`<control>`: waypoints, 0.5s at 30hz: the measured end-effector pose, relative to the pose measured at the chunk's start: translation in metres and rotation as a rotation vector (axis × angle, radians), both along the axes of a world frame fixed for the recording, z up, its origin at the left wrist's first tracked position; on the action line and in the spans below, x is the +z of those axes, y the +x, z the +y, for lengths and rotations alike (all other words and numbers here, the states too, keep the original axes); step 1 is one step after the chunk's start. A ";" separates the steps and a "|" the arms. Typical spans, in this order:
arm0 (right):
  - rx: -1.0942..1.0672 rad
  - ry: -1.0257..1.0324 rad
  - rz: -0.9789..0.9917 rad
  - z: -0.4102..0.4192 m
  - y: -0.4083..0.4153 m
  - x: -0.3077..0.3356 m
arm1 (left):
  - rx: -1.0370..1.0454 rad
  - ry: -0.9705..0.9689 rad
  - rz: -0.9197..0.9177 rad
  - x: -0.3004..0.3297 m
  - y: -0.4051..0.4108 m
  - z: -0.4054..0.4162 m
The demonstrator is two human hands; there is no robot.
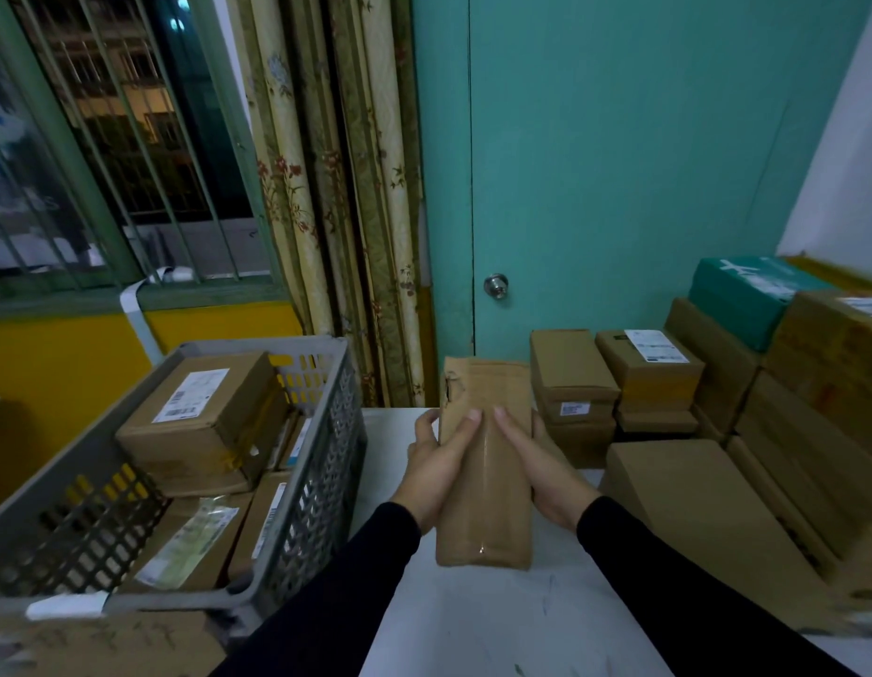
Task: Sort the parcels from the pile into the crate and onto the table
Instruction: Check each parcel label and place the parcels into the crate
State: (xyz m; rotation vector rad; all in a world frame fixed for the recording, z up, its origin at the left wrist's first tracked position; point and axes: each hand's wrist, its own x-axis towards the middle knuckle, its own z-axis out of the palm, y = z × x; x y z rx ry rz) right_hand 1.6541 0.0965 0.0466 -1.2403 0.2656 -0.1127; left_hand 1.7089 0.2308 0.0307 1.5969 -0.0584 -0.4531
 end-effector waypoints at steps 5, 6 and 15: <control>0.022 0.000 0.000 0.002 0.002 0.001 | -0.003 0.000 -0.034 0.001 0.001 -0.001; 0.021 -0.012 -0.002 0.002 0.001 0.001 | 0.004 -0.003 -0.040 -0.001 0.001 -0.001; 0.030 -0.103 0.003 0.003 -0.002 -0.001 | -0.019 0.044 -0.095 0.002 -0.006 0.003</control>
